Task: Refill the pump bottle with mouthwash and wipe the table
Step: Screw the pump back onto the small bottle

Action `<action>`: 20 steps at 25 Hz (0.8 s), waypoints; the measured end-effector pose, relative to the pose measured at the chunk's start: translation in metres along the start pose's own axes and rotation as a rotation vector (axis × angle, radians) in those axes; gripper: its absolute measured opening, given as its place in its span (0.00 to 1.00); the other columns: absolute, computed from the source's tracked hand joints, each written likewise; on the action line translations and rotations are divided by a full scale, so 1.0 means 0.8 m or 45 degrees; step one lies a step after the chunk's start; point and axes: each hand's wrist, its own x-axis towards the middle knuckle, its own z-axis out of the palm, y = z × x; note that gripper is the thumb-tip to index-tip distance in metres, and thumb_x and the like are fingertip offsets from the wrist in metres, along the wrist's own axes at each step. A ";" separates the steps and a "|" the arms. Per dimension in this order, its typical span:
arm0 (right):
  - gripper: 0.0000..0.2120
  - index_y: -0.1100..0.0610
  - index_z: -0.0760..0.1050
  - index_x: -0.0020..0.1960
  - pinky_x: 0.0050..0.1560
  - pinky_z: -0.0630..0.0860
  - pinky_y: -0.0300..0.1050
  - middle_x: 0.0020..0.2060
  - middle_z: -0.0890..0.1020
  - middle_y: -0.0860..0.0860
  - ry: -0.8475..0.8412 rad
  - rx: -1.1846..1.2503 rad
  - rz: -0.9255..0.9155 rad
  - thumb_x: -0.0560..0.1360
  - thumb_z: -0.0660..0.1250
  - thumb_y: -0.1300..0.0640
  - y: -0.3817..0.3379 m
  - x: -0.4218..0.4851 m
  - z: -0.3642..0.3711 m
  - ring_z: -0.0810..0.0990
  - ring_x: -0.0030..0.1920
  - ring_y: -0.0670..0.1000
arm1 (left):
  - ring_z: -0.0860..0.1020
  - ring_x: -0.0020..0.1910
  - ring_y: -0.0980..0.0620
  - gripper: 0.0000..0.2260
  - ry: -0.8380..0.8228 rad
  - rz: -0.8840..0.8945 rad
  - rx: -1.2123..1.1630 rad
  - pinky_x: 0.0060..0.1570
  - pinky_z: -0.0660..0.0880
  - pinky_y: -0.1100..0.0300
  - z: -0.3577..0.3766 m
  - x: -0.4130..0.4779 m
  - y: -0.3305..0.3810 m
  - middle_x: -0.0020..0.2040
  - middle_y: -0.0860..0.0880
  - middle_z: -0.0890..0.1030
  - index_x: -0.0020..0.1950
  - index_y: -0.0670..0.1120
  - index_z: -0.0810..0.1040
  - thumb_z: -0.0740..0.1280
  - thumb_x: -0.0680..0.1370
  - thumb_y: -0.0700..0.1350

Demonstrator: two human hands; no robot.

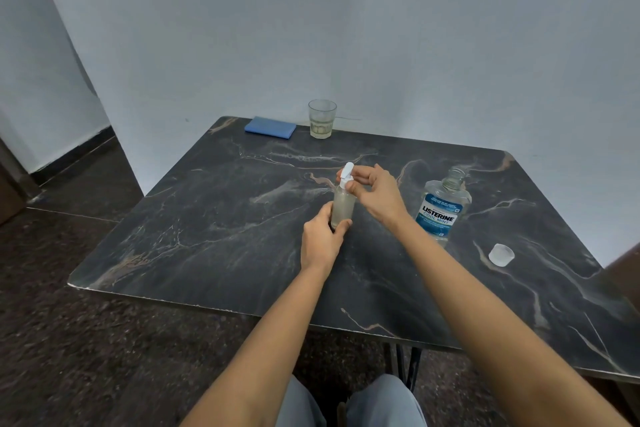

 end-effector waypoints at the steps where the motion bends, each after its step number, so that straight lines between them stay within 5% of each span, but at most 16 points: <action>1: 0.09 0.56 0.81 0.55 0.76 0.50 0.53 0.50 0.85 0.47 0.078 -0.028 0.000 0.76 0.67 0.60 -0.001 -0.003 0.006 0.80 0.50 0.37 | 0.79 0.48 0.56 0.18 0.004 -0.001 0.004 0.49 0.76 0.60 0.000 0.000 0.000 0.51 0.53 0.82 0.65 0.52 0.74 0.70 0.76 0.49; 9: 0.08 0.52 0.80 0.50 0.75 0.43 0.44 0.43 0.86 0.50 0.556 -0.356 0.127 0.76 0.64 0.59 -0.019 -0.019 0.045 0.83 0.47 0.49 | 0.80 0.47 0.56 0.16 0.031 -0.027 -0.040 0.48 0.78 0.59 -0.001 -0.003 0.004 0.49 0.53 0.83 0.63 0.49 0.75 0.71 0.75 0.46; 14: 0.11 0.52 0.81 0.56 0.76 0.43 0.44 0.44 0.85 0.50 0.718 -0.389 0.200 0.76 0.64 0.58 -0.029 -0.026 0.058 0.82 0.47 0.50 | 0.79 0.47 0.59 0.15 0.045 -0.030 -0.089 0.47 0.76 0.63 -0.002 -0.006 0.007 0.47 0.56 0.81 0.61 0.49 0.76 0.70 0.75 0.46; 18: 0.11 0.53 0.79 0.54 0.71 0.62 0.57 0.45 0.83 0.49 0.556 -0.244 0.105 0.76 0.62 0.51 -0.008 -0.021 0.054 0.78 0.50 0.51 | 0.79 0.47 0.59 0.15 0.020 -0.041 -0.104 0.47 0.75 0.64 -0.005 -0.006 0.008 0.49 0.55 0.82 0.62 0.50 0.76 0.70 0.75 0.46; 20: 0.17 0.52 0.78 0.55 0.64 0.68 0.54 0.49 0.81 0.48 0.479 -0.194 0.078 0.73 0.62 0.44 0.000 -0.022 0.051 0.75 0.55 0.50 | 0.79 0.48 0.58 0.15 0.014 -0.044 -0.114 0.47 0.75 0.63 -0.005 -0.006 0.010 0.48 0.56 0.81 0.61 0.50 0.76 0.70 0.75 0.45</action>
